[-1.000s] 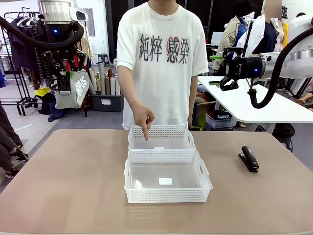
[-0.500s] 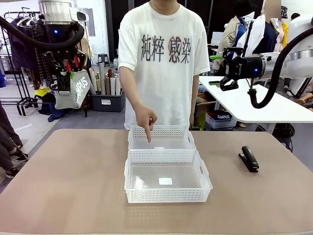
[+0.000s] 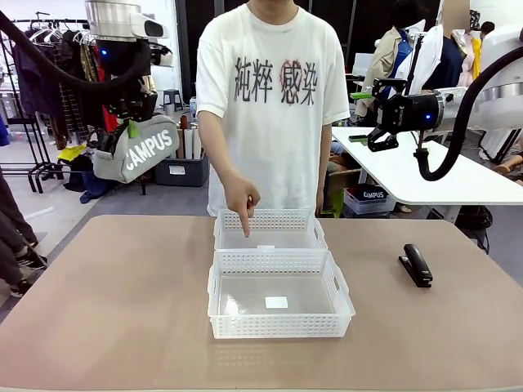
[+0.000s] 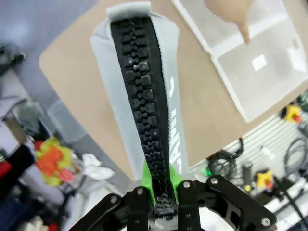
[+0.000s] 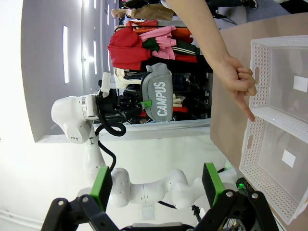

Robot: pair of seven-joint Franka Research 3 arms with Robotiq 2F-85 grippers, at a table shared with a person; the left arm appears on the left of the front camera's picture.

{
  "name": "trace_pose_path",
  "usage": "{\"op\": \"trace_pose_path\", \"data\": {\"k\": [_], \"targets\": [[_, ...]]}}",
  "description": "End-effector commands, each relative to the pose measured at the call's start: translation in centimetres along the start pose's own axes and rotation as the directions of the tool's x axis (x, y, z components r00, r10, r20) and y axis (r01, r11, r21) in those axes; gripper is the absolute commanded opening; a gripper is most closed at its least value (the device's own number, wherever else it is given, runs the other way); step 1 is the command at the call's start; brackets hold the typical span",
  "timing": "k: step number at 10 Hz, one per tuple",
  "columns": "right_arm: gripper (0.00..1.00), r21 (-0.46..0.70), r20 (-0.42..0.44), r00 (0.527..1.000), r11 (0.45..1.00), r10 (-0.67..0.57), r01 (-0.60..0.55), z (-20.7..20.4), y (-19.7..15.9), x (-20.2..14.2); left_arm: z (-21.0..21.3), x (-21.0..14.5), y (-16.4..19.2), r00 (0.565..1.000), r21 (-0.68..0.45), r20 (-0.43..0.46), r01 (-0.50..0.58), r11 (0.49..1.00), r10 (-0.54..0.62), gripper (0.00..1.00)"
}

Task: Distribute items into two baskets.
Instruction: Move the picked Pencil pouch towards the Organizing basket indicated by the person, stopping as directed.

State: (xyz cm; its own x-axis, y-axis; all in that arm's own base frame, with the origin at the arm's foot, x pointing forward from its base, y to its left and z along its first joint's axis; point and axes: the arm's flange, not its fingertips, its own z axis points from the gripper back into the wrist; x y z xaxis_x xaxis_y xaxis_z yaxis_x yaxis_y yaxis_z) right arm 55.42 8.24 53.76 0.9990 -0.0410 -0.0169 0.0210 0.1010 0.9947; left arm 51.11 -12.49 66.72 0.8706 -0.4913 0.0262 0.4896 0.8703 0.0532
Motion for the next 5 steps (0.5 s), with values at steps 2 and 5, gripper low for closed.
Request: {"op": "trace_pose_path", "data": {"k": [2, 5], "targets": [[1.00, -0.001, 0.009, 1.000, 1.000, 0.006, -0.006, -0.1, 0.4, -0.1, -0.1, 0.0, -2.1, 0.964, 0.029, 0.078, 0.254, 0.967, -0.255, 0.00], [1.00, -0.001, 0.009, 1.000, 1.000, 0.006, -0.006, -0.1, 0.4, -0.1, 0.0, 0.6, -6.0, 0.881, 0.047, 0.096, 0.460, 0.887, -0.462, 0.00]]}}
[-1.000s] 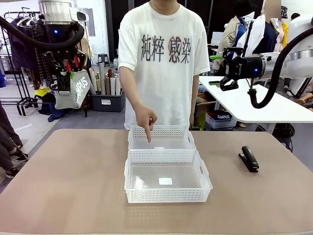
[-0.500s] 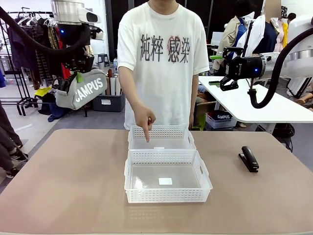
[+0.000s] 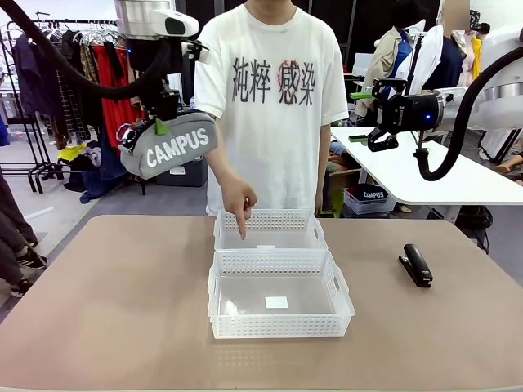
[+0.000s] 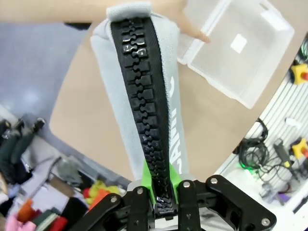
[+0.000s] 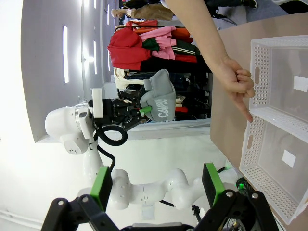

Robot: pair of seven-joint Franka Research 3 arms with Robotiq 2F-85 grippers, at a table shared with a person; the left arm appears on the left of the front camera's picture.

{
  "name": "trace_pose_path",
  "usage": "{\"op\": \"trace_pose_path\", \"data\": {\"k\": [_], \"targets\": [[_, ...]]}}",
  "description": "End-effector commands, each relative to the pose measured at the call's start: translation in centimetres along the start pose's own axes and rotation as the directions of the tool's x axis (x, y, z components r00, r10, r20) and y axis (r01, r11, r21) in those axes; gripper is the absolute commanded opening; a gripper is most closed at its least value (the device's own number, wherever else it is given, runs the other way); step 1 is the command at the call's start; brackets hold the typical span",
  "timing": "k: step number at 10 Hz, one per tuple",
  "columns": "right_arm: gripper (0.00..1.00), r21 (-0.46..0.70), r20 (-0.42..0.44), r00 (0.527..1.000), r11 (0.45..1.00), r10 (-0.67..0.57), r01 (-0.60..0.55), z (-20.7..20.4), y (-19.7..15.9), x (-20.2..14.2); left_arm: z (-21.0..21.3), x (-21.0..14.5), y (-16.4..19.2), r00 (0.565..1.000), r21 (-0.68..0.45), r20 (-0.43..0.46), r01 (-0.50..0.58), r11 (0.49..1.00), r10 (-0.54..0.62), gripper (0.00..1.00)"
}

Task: Distribute items into two baskets.
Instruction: Move the picked Pencil pouch towards the Organizing basket indicated by the person, stopping as directed.

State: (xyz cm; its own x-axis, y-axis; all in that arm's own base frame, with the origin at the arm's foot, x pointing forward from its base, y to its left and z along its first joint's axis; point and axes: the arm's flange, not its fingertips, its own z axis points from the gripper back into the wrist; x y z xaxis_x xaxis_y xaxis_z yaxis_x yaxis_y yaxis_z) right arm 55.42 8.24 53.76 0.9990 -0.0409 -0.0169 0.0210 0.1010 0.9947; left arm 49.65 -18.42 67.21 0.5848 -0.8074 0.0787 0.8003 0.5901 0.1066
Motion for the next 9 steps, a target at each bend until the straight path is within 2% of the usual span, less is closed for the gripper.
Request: {"op": "trace_pose_path", "data": {"k": [1, 2, 4, 9], "targets": [[1.00, -0.001, 0.009, 1.000, 1.000, 0.005, -0.005, 0.0, 0.4, -0.1, -0.8, -0.1, -1.9, 0.995, 0.001, 0.034, 0.094, 0.996, -0.094, 0.00], [1.00, -0.001, 0.009, 1.000, 1.000, 0.005, -0.005, 0.0, 0.4, -0.1, -0.9, 0.7, -2.9, 0.990, -0.001, 0.084, 0.110, 0.994, -0.110, 0.00], [1.00, -0.001, 0.009, 1.000, 1.000, 0.005, -0.005, 0.0, 0.4, -0.1, -1.5, 2.0, -4.8, 0.976, -0.013, 0.112, 0.191, 0.981, -0.189, 0.00], [1.00, -0.001, 0.009, 1.000, 1.000, 0.005, -0.005, 0.0, 0.4, -0.1, -2.8, 4.2, -9.2, 0.932, 0.040, 0.073, 0.352, 0.935, -0.354, 0.00]]}}
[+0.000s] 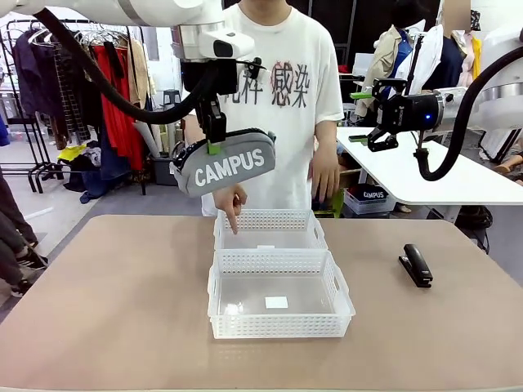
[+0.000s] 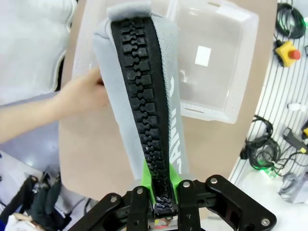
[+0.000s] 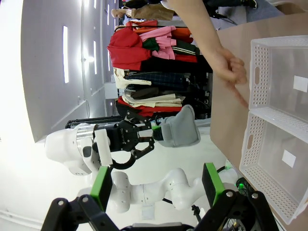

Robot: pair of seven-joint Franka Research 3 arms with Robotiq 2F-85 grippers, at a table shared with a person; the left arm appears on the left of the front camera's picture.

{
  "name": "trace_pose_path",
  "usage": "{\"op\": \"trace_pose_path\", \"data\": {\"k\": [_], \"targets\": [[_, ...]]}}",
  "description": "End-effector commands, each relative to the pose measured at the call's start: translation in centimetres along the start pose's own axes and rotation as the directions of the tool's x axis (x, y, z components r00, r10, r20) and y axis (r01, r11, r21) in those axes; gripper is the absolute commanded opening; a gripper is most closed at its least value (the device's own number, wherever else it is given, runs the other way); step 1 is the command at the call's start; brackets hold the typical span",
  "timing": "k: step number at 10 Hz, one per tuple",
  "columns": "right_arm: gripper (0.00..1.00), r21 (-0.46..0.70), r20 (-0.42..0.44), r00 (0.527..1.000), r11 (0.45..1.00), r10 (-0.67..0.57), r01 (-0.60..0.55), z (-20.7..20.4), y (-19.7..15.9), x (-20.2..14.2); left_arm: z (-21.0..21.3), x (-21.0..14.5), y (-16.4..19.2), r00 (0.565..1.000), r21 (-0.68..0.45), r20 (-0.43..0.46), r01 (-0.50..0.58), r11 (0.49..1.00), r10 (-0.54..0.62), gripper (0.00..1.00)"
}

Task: Distribute items into two baskets.
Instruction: Move the picked Pencil pouch towards the Organizing basket indicated by the person, stopping as directed.

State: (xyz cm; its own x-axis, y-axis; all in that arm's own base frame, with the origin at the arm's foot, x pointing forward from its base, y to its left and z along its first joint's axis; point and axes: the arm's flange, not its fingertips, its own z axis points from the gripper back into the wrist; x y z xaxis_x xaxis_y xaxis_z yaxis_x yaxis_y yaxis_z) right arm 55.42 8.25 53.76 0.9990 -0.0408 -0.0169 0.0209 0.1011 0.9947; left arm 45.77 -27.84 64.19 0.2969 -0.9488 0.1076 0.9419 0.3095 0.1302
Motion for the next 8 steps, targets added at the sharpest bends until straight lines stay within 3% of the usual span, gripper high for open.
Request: {"op": "trace_pose_path", "data": {"k": [1, 5, 8], "targets": [[1.00, -0.001, 0.009, 1.000, 1.000, 0.005, -0.005, 0.0, 0.3, -0.1, -0.6, -0.5, -0.8, 0.997, 0.027, -0.001, 0.074, 0.997, -0.074, 0.00], [1.00, -0.001, 0.009, 1.000, 1.000, 0.005, -0.005, 0.0, 0.3, -0.1, -2.1, 1.1, -2.8, 0.988, -0.005, -0.027, 0.152, 0.988, -0.152, 0.00], [1.00, -0.001, 0.009, 1.000, 1.000, 0.005, -0.005, 0.0, 0.3, -0.1, -2.2, 1.1, -2.5, 0.996, -0.040, -0.027, 0.087, 0.995, -0.088, 0.00]]}}
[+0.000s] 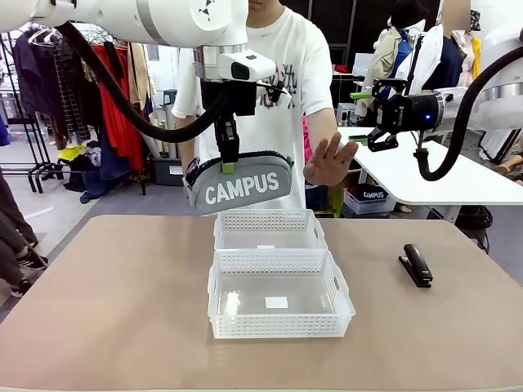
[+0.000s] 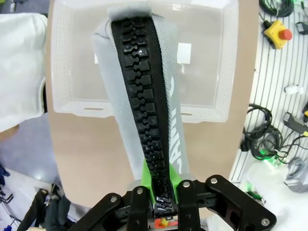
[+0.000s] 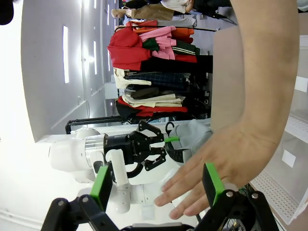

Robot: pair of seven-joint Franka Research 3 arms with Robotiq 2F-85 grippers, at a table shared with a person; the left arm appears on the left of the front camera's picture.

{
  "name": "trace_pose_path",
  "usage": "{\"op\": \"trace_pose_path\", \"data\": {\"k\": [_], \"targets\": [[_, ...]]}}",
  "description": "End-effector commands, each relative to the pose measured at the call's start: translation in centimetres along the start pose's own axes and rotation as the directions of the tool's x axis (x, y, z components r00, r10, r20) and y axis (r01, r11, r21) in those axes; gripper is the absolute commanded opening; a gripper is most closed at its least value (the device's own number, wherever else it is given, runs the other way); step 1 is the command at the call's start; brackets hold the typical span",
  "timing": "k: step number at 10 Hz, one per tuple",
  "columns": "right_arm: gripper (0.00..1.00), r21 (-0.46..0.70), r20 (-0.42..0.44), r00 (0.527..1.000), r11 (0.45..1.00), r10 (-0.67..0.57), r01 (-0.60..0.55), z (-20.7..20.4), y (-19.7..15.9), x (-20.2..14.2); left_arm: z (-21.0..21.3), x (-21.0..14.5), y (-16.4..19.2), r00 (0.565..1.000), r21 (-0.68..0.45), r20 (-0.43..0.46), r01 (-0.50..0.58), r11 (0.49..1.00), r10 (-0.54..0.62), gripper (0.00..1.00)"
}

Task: Distribute items into two baskets.
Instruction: Move the picked Pencil pouch towards the Organizing basket indicated by the person, stopping as directed.

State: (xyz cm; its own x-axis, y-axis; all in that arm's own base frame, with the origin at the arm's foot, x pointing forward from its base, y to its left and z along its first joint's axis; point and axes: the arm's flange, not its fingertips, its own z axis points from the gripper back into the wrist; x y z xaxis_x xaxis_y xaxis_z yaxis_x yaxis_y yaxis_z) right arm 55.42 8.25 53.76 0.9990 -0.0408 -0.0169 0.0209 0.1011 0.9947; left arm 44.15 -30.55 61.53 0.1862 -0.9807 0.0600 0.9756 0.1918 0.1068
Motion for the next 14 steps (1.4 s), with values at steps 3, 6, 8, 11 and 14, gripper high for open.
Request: {"op": "trace_pose_path", "data": {"k": [3, 6, 8, 11, 14], "targets": [[1.00, -0.001, 0.009, 1.000, 1.000, 0.005, -0.005, -0.04, 0.35, -0.05, 0.13, 0.10, -0.17, 1.000, 0.003, 0.000, 0.010, 1.000, -0.010, 0.00], [1.00, -0.001, 0.009, 1.000, 1.000, 0.005, -0.005, -0.04, 0.35, -0.05, 0.13, 0.10, -0.17, 1.000, 0.003, 0.000, 0.010, 1.000, -0.010, 0.00], [1.00, -0.001, 0.009, 1.000, 1.000, 0.005, -0.005, -0.04, 0.35, -0.05, 0.13, 0.10, -0.17, 1.000, 0.003, 0.000, 0.010, 1.000, -0.010, 0.00], [1.00, -0.001, 0.009, 1.000, 1.000, 0.005, -0.005, -0.04, 0.35, -0.05, 0.13, 0.10, -0.17, 1.000, 0.003, 0.000, 0.010, 1.000, -0.010, 0.00], [1.00, -0.001, 0.009, 1.000, 1.000, 0.005, -0.005, -0.04, 0.35, -0.05, 0.13, 0.10, -0.17, 1.000, 0.003, 0.000, 0.010, 1.000, -0.010, 0.00]]}}
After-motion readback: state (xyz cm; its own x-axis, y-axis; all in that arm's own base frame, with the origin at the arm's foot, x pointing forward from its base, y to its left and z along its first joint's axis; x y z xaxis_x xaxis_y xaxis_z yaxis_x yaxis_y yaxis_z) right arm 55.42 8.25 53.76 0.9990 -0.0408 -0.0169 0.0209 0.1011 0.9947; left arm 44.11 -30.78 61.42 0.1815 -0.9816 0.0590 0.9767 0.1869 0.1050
